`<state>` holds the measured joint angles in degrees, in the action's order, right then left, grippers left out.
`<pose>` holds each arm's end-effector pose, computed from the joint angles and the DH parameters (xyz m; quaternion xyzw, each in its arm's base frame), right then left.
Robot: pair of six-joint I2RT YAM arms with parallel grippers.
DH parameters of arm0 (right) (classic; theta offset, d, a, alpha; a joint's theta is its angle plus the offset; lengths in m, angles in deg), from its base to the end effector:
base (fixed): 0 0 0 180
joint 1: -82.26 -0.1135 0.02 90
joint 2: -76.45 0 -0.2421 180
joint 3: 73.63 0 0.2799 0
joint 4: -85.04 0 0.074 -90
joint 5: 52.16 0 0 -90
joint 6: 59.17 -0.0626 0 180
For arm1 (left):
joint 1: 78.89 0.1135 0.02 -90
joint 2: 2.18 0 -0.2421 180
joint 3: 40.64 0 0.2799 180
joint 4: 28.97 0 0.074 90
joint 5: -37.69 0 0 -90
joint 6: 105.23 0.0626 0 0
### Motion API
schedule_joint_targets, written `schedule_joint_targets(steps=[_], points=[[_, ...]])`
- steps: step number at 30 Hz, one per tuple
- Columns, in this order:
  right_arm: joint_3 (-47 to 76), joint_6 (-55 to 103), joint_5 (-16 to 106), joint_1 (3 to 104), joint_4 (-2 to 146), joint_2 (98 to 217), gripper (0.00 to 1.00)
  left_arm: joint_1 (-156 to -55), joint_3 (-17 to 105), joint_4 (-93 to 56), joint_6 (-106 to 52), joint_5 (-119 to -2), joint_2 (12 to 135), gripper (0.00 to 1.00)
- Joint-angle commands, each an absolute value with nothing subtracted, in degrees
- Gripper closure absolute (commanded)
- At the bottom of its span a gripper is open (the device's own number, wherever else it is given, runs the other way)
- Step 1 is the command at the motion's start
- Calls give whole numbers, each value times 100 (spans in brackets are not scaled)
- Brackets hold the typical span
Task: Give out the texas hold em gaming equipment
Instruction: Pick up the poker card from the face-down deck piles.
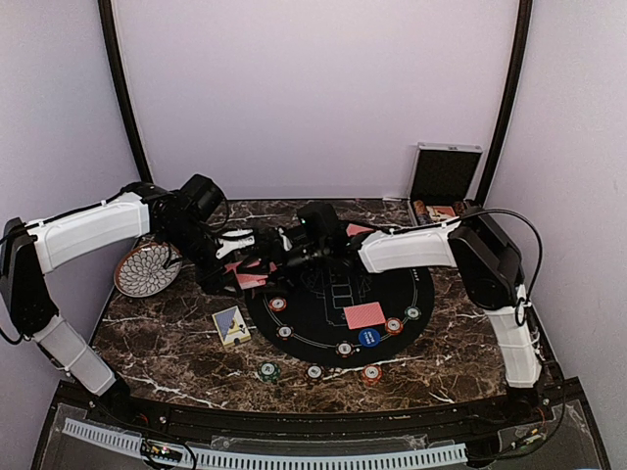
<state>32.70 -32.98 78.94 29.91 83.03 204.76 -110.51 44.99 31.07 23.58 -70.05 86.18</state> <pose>0.2975 0.4530 0.1494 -0.1119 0.8004 0.5886 0.0198 0.2913 -0.2017 0.2234 0.5834 0.7636 -0.1350 0.2415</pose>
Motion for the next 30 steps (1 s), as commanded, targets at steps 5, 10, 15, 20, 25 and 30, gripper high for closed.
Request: schedule_joint_targets(steps=[5,10,15,20,25,30], points=[[2913,-2912,7818,3145,8083,19996,30,-11053,4621,3136,2398,-7118,8338,100],[2875,-2814,7908,3172,8030,19753,33,-11053,4613,3130,2397,-7116,8344,100],[2901,-2747,7993,3181,7929,19522,34,-11053,4593,3131,2393,-7115,8355,100],[2862,-2753,8041,3215,7875,19367,42,-11053,4574,3147,2397,-7117,8343,100],[2849,-2768,8096,3247,7845,19322,60,-11053,4567,3140,2397,-7124,8348,100],[2840,-2855,8172,3247,7887,19351,79,-11053,4565,3140,2397,-7107,8337,100]])
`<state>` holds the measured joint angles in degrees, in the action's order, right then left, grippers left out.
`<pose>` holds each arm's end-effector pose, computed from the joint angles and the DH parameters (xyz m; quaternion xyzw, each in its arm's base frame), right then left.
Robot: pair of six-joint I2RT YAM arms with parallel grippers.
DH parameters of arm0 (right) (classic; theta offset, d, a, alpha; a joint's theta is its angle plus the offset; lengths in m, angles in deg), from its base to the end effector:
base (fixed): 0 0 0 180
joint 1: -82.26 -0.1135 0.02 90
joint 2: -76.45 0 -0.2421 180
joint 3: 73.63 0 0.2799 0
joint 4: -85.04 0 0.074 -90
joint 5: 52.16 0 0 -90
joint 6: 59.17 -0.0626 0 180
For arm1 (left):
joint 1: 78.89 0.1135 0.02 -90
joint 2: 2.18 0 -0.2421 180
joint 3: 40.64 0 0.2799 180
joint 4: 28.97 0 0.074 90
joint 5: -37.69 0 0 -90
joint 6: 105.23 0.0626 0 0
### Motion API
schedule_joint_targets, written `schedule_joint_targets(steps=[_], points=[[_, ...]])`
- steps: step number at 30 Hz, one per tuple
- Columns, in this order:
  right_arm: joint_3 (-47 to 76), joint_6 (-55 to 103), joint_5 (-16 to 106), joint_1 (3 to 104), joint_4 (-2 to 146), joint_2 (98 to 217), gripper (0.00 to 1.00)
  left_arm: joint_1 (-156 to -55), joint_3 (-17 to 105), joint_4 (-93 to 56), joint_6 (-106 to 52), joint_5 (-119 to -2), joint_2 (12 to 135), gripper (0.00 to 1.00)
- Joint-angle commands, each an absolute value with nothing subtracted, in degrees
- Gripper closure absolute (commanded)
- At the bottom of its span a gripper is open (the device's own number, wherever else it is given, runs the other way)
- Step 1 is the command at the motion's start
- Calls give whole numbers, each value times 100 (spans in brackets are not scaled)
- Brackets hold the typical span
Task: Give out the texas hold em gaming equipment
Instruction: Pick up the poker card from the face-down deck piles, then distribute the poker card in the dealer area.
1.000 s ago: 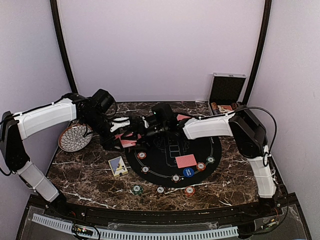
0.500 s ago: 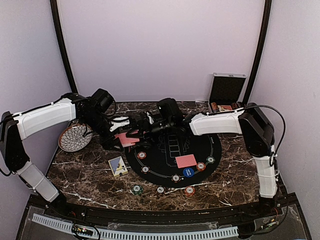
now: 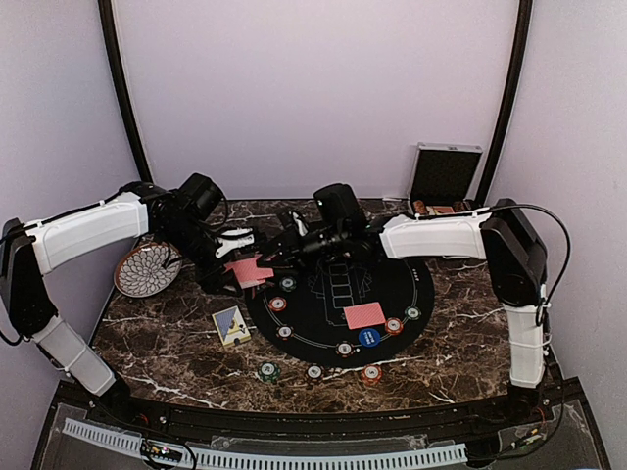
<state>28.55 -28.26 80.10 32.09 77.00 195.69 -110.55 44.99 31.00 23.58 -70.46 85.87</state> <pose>0.2974 0.4223 0.1916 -0.1316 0.7998 0.5842 0.0417 0.2905 -0.2020 0.2254 0.5840 0.7616 -0.1382 0.2447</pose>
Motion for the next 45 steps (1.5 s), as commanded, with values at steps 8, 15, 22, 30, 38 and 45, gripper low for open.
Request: schedule_joint_targets(steps=[8,15,22,30,38,45], points=[[2749,-2838,8229,3292,7858,19230,94,-11049,4523,3150,2397,-7110,8324,100],[2583,-2729,8269,3480,7719,19012,100,-11053,4509,3164,2410,-7086,8322,100],[2567,-2535,8293,3723,7471,18814,100,-11052,4465,3158,2417,-7056,8283,100],[2496,-2407,8289,4189,7399,18854,100,-11053,4434,3188,2428,-7038,8242,100],[3189,-2172,8051,4395,7037,19833,100,-11053,4424,3220,2427,-7068,8213,100],[4056,-2266,7769,4386,7213,20813,100,-11049,4424,3246,2406,-7086,8220,100]])
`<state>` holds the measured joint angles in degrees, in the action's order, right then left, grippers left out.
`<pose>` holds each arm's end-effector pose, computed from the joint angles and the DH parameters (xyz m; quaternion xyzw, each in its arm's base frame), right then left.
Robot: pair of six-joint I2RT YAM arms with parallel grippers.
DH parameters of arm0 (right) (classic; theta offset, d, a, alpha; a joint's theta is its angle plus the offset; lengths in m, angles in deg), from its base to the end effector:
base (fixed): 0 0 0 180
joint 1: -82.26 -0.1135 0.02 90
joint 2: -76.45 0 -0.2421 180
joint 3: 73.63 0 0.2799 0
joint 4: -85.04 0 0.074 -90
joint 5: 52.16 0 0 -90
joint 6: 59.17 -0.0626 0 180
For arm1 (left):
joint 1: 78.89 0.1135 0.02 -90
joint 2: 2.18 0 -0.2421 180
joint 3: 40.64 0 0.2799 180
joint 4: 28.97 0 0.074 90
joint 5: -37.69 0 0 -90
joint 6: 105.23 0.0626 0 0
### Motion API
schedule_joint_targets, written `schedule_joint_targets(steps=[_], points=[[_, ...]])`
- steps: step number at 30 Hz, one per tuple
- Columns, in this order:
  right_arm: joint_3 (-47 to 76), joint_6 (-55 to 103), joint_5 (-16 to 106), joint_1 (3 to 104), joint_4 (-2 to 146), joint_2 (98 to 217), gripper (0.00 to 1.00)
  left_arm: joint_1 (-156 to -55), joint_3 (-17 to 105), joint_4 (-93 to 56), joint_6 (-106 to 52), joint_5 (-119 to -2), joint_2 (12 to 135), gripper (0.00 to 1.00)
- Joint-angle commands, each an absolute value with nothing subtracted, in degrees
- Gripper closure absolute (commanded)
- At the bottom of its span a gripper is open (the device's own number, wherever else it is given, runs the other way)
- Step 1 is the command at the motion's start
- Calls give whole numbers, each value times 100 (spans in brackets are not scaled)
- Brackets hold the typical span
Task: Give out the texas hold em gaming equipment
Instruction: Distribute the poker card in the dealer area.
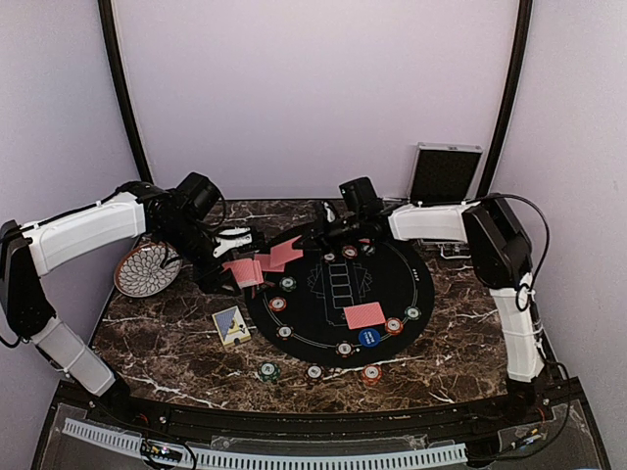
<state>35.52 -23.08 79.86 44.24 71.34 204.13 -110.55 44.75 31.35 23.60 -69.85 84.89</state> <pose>0.3959 0.3627 0.1519 -0.0585 0.8335 0.5424 0.0878 0.2882 -0.1999 0.2290 0.5835 0.7619 -0.1327 0.2479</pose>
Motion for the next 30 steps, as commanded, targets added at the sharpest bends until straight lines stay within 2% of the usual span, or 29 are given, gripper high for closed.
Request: schedule_joint_targets(steps=[1,15,19,25,30], points=[[4185,-2314,7763,4379,7236,20954,100,-11052,4431,3245,2406,-7088,8220,100],[6275,-2649,7470,4282,7310,22783,99,-11052,4363,3238,2397,-7143,8200,100],[6554,-2720,7397,4217,7285,23064,89,-11052,4334,3232,2395,-7173,8166,100],[6533,-2578,7262,4192,7114,23050,60,-11050,4268,3213,2403,-7197,8158,100],[6404,-2174,6983,4212,6706,22739,43,-11050,4299,3244,2444,-7182,8175,100]])
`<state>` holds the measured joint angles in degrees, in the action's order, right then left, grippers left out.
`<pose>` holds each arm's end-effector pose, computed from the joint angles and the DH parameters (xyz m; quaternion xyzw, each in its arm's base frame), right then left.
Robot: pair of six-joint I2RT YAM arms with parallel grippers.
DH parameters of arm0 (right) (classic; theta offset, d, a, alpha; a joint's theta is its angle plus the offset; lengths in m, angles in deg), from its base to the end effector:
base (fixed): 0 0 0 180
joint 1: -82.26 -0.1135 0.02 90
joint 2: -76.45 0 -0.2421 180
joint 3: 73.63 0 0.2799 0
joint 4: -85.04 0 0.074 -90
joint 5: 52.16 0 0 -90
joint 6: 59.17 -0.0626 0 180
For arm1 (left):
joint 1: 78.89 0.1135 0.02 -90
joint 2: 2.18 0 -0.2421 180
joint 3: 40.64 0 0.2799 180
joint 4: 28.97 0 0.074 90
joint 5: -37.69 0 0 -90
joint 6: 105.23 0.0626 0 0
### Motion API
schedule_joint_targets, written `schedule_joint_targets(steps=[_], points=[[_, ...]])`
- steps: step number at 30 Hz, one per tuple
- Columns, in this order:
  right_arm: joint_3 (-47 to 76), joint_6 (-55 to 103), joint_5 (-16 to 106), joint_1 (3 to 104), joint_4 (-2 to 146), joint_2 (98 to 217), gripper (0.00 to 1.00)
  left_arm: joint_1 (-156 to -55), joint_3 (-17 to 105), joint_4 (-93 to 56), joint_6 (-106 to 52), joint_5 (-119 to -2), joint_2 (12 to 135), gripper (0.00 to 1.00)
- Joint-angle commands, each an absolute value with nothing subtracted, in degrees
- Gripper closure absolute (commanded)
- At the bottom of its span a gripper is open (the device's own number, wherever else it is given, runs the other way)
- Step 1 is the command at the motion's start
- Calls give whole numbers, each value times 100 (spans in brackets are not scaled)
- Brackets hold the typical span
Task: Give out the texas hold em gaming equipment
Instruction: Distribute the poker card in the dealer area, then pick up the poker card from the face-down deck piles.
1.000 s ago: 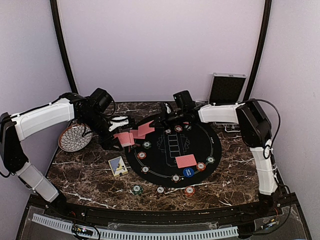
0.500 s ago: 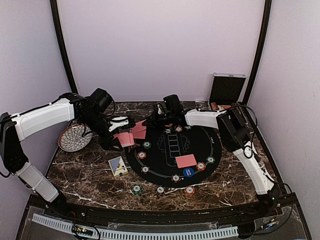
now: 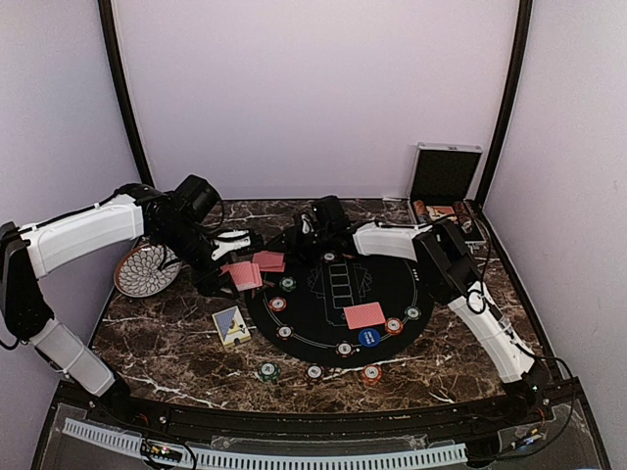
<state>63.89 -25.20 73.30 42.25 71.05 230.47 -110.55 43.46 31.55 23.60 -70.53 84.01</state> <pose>0.4467 0.4224 0.0766 -0.0344 0.8399 0.5282 0.1197 0.2834 -0.1978 0.2264 0.5842 0.7618 -0.1389 0.2429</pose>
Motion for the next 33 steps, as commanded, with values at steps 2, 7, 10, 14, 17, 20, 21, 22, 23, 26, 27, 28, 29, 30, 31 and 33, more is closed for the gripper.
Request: schedule_joint_targets(steps=[2,7,10,14,17,20,21,22,23,26,27,28,29,30,31,33], points=[[6372,-1961,6843,4235,6416,22585,38,-11048,4318,3263,2456,-7179,8180,100],[5924,-1509,6428,4247,5888,22014,29,-11048,4359,3295,2472,-7197,8239,100],[5375,-1392,6409,4240,6021,21563,23,-11048,4344,3314,2486,-7196,8246,100],[4958,-1266,6586,4236,5983,21091,21,-11045,4320,3315,2466,-7184,8213,100],[4290,-1357,6955,4185,6480,20576,19,-11045,4309,3320,2433,-7206,8172,100],[3431,-1539,7392,4079,7086,20007,15,-11044,4318,3347,2384,-7220,8149,100],[3176,-1608,7520,4033,7320,19835,14,-11044,4312,3350,2377,-7216,8140,100],[2929,-1689,7617,3973,7551,19666,13,-11045,4307,3350,2364,-7221,8127,100],[2720,-1774,7714,3914,7751,19532,12,-11045,4292,3355,2360,-7225,8125,100],[2175,-2202,8028,3698,8442,19249,11,-11043,4262,3336,2372,-7226,8100,100],[2068,-2334,8100,3621,8639,19205,11,-11044,4252,3316,2378,-7209,8098,100],[2040,-2404,8160,3545,8732,19200,11,-11040,4250,3298,2379,-7215,8090,100],[2065,-2425,8197,3470,8737,19221,11,-11044,4254,3274,2390,-7216,8094,100],[2105,-2427,8208,3393,8720,19251,11,-11044,4285,3274,2394,-7222,8116,100],[2142,-2431,8210,3333,8723,19272,11,-11045,4302,3277,2403,-7219,8128,100],[2230,-2501,8260,3236,8803,19366,11,-11039,4362,3311,2402,-7220,8175,100]])
